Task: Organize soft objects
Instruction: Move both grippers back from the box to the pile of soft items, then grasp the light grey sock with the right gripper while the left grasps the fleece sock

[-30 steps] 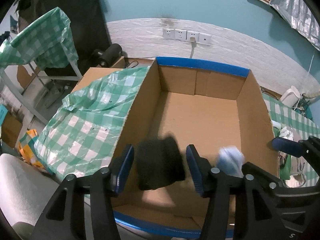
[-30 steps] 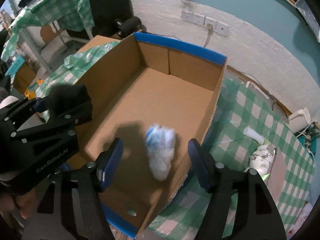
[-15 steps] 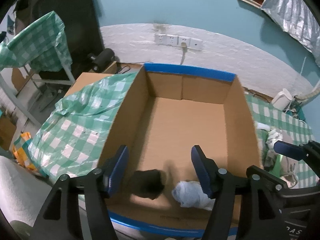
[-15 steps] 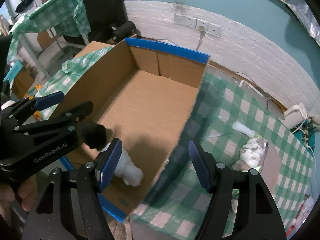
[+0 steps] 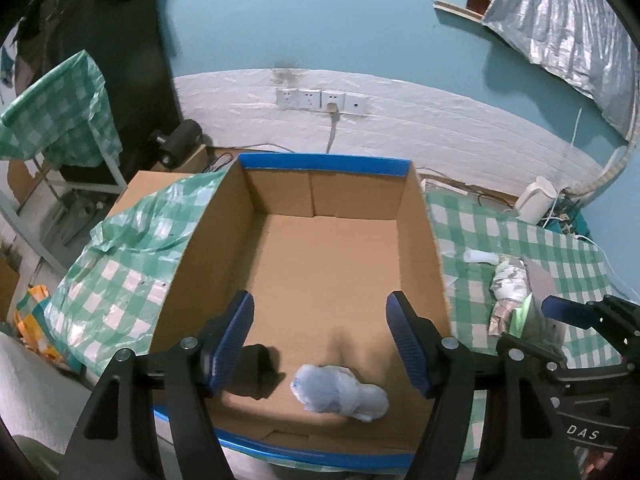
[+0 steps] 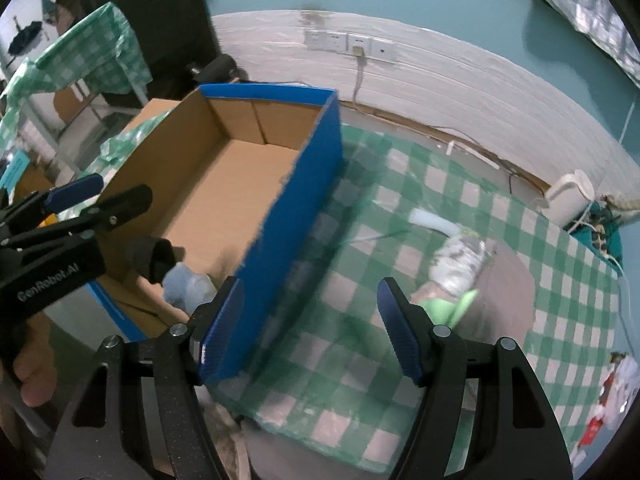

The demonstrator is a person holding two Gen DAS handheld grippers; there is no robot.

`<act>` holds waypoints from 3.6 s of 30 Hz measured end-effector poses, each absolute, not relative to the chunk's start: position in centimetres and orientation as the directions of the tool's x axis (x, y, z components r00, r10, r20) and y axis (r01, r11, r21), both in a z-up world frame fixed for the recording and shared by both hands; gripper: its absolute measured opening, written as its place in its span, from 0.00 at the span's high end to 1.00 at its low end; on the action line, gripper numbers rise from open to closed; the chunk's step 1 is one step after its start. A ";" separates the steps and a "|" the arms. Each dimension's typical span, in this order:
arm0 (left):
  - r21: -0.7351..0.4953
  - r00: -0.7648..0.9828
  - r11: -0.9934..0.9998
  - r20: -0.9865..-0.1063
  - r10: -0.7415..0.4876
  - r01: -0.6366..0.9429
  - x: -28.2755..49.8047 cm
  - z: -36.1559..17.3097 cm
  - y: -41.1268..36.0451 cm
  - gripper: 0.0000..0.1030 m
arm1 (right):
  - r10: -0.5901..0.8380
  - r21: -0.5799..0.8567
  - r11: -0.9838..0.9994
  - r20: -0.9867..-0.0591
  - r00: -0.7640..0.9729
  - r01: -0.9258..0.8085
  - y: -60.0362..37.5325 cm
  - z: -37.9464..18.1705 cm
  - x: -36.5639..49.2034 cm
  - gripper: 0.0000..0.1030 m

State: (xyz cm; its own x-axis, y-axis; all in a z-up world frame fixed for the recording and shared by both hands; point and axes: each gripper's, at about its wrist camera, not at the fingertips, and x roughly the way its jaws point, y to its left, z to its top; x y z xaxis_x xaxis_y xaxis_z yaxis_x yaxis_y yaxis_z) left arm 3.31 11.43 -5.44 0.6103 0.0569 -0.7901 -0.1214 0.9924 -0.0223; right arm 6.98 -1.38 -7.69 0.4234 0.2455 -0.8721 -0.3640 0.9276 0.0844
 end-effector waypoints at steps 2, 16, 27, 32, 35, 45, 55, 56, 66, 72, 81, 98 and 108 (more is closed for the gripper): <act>-0.020 0.615 0.993 -0.787 0.054 -0.112 3.2 -5.2 10.8 0.32 | 0.243 0.087 0.931 -0.872 0.426 -0.353 -2.2 -7.7 6.7 0.32; 0.009 0.635 0.999 -0.771 0.035 -0.044 3.1 -4.5 6.5 0.31 | 0.227 0.115 0.958 -0.865 0.448 -0.264 -8.4 -7.7 4.8 0.32; 0.045 0.632 0.998 -0.775 0.006 0.046 2.8 -4.7 1.7 0.28 | 0.209 0.139 0.973 -0.863 0.460 -0.182 -13.1 -8.3 3.7 0.32; 0.051 0.618 0.996 -0.786 -0.003 0.070 2.7 -5.4 -0.3 0.28 | 0.187 0.137 0.981 -0.868 0.460 -0.140 -15.2 -8.8 3.3 0.32; 0.070 0.611 0.994 -0.792 0.001 0.089 2.8 -5.8 -1.5 0.28 | 0.179 0.141 0.983 -0.872 0.456 -0.117 -16.3 -9.3 3.1 0.32; 0.062 0.550 0.986 -0.835 -0.033 0.154 3.3 -7.9 -6.1 0.28 | 0.139 0.140 0.990 -0.884 0.446 -0.030 -20.4 -10.9 3.0 0.32; 0.050 0.496 0.980 -0.867 -0.053 0.191 4.1 -9.9 -9.5 0.28 | 0.105 0.136 0.990 -0.906 0.410 0.048 -23.7 -13.3 2.9 0.32; 0.051 0.491 0.980 -0.870 -0.052 0.194 4.1 -10.2 -9.8 0.28 | 0.104 0.136 0.989 -0.908 0.405 0.052 -23.8 -13.6 2.9 0.32; 0.064 0.456 0.973 -0.889 -0.045 0.221 4.6 -12.1 -11.6 0.28 | 0.100 0.134 0.988 -0.931 0.352 0.076 -24.6 -16.3 3.4 0.32; 0.057 0.439 0.972 -0.897 -0.050 0.228 5.0 -12.7 -12.2 0.28 | 0.113 0.142 0.988 -0.940 0.323 0.068 -24.0 -18.1 3.7 0.32; 0.060 0.423 0.971 -0.905 -0.045 0.232 5.7 -13.3 -12.7 0.27 | 0.110 0.144 0.986 -0.944 0.311 0.089 -24.4 -20.0 4.2 0.32; 0.050 0.404 0.956 -0.912 -0.074 0.288 5.8 -13.5 -16.5 0.22 | -0.018 0.052 0.975 -0.951 0.310 0.218 -30.8 -19.2 2.2 0.32; 0.036 0.377 0.937 -0.920 -0.104 0.347 5.5 -14.0 -19.7 0.16 | 0.011 0.103 0.966 -0.935 0.355 0.239 -32.6 -17.7 1.9 0.32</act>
